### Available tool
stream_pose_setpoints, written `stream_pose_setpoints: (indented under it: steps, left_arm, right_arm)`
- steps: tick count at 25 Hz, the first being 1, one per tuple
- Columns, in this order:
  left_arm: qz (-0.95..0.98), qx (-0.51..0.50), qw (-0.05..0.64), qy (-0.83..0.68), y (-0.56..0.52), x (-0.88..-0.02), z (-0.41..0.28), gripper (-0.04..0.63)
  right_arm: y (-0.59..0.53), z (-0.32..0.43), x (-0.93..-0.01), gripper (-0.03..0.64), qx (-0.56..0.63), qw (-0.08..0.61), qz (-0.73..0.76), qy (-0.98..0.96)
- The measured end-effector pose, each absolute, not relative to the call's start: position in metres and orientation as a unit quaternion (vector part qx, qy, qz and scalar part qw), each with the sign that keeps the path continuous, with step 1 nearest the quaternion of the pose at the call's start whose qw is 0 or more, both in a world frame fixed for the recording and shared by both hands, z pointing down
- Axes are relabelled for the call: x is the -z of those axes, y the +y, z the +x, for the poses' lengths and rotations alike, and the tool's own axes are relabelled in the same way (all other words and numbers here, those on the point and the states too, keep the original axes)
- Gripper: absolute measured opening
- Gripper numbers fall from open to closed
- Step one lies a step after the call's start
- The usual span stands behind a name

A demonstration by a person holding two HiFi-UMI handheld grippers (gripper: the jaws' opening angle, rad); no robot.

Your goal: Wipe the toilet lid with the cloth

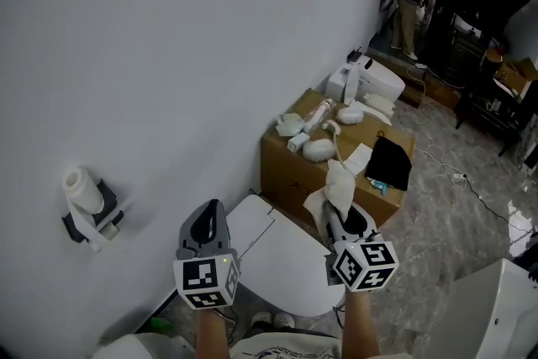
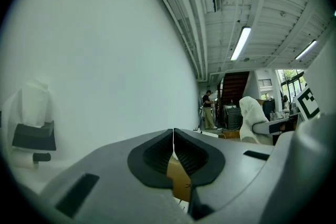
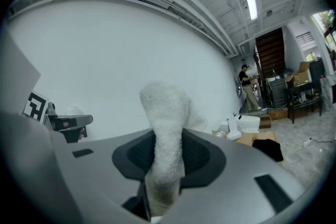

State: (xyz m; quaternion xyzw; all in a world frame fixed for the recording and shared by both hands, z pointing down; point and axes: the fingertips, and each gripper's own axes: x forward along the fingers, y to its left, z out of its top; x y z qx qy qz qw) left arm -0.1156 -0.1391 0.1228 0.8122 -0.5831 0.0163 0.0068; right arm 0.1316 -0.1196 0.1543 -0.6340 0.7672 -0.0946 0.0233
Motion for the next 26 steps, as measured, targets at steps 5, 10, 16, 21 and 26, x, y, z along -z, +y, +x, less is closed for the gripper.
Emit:
stream_pose_setpoints:
  steps: [5, 10, 16, 21, 26]
  left_arm:
    - [0.812, -0.017, 0.008, -0.584, -0.1386, -0.1226, -0.1172, 0.009]
    - [0.813, -0.017, 0.008, -0.582, -0.1405, -0.1237, -0.1177, 0.009]
    - [0.814, -0.018, 0.008, -0.581, -0.1403, -0.1239, -0.1135, 0.009]
    - [0.815, -0.020, 0.009, -0.579, -0.1397, -0.1264, -0.1118, 0.009]
    - [0.815, -0.019, 0.007, -0.579, -0.1404, -0.1255, -0.1094, 0.009]
  right_arm:
    - [-0.1185, 0.1304, -0.1542, 0.107, 0.093, 0.019, -0.633, 0.768]
    - [-0.1186, 0.1303, -0.1540, 0.107, 0.091, 0.019, -0.635, 0.767]
    - [-0.1176, 0.1342, -0.1536, 0.109, 0.091, 0.020, -0.637, 0.765]
    - [-0.1165, 0.1359, -0.1552, 0.109, 0.092, 0.020, -0.639, 0.764]
    - [-0.1165, 0.1383, -0.1543, 0.108, 0.090, 0.020, -0.639, 0.763]
